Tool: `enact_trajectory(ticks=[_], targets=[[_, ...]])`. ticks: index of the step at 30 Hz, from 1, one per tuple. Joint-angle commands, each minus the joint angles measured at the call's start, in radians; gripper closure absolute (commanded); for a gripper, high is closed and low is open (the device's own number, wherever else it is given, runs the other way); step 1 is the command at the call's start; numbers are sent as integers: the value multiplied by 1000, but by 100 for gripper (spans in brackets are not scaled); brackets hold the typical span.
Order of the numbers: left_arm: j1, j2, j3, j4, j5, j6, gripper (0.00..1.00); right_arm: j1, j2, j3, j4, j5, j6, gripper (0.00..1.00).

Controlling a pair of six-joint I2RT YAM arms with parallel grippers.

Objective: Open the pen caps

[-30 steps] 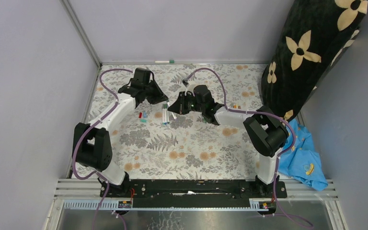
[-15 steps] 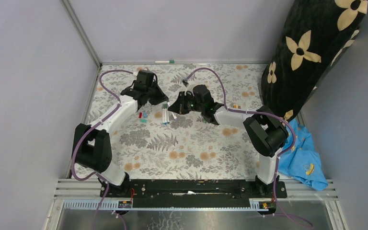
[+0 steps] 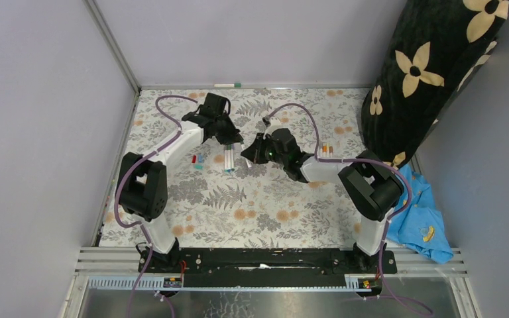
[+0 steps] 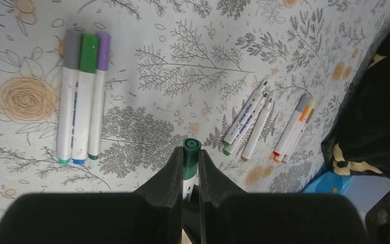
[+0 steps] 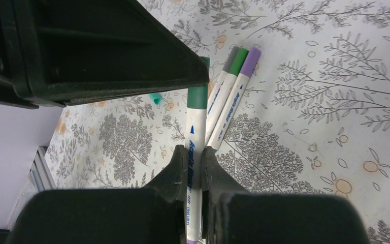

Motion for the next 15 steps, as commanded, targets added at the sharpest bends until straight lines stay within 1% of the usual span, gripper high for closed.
enact_trajectory(ticks=[1, 10, 15], targets=[[44, 29, 115, 151, -144, -21, 100, 69, -80, -74, -5, -82, 16, 100], [69, 33, 90, 191, -156, -64, 100, 101, -106, -151, 30, -67, 38, 100], [72, 44, 115, 188, -156, -68, 100, 118, -118, -207, 82, -60, 70, 100]])
